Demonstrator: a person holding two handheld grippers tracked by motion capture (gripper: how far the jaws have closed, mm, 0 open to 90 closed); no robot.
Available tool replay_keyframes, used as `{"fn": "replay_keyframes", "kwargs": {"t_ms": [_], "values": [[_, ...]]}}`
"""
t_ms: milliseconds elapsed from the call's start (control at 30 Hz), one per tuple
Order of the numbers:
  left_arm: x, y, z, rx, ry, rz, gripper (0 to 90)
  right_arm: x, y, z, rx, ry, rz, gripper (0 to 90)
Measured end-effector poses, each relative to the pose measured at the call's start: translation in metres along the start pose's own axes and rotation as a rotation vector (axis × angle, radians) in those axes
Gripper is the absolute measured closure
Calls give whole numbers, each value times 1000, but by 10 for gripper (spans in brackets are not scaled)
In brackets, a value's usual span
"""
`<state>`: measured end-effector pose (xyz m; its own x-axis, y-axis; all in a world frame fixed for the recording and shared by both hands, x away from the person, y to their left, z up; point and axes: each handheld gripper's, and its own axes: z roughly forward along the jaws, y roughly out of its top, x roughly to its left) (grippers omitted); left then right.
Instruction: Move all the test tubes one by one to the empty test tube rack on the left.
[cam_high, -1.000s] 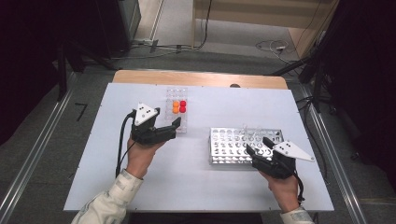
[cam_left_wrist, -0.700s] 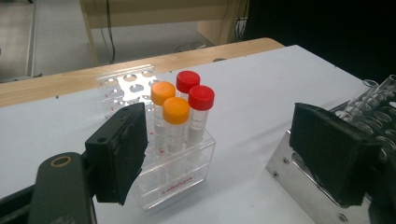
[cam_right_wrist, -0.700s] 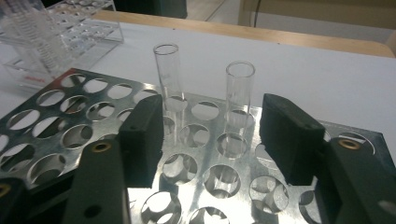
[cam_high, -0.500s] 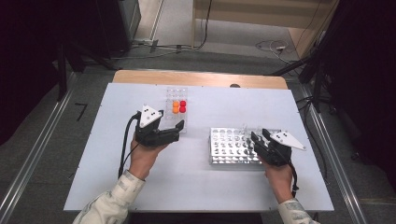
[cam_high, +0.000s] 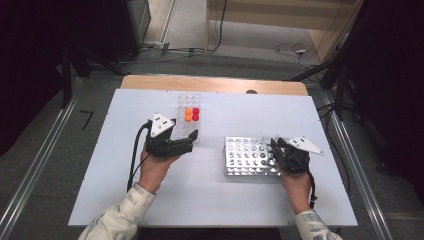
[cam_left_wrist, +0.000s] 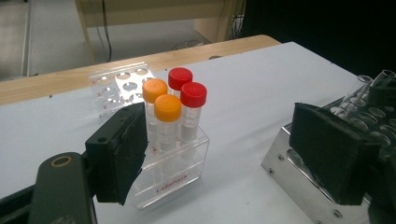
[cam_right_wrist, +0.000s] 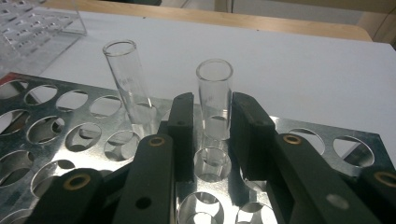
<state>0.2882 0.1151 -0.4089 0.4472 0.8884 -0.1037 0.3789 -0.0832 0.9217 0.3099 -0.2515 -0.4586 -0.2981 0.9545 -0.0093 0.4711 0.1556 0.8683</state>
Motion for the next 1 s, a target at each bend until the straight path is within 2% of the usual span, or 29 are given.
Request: {"fn": "replay_keyframes", "kwargs": {"t_ms": [300, 667, 833, 1000], "values": [[-2, 0, -1, 1, -5, 5, 199, 0, 1, -2, -6, -35, -1, 734], [-3, 1, -3, -6, -12, 8, 200, 4, 18, -26, -89, -53, -31, 737], [-5, 2, -4, -10, -19, 11, 199, 6, 25, -39, -124, -44, -47, 738], [-6, 3, -6, -17, -22, 10, 200, 11, 32, -55, -152, -5, -59, 738]]}}
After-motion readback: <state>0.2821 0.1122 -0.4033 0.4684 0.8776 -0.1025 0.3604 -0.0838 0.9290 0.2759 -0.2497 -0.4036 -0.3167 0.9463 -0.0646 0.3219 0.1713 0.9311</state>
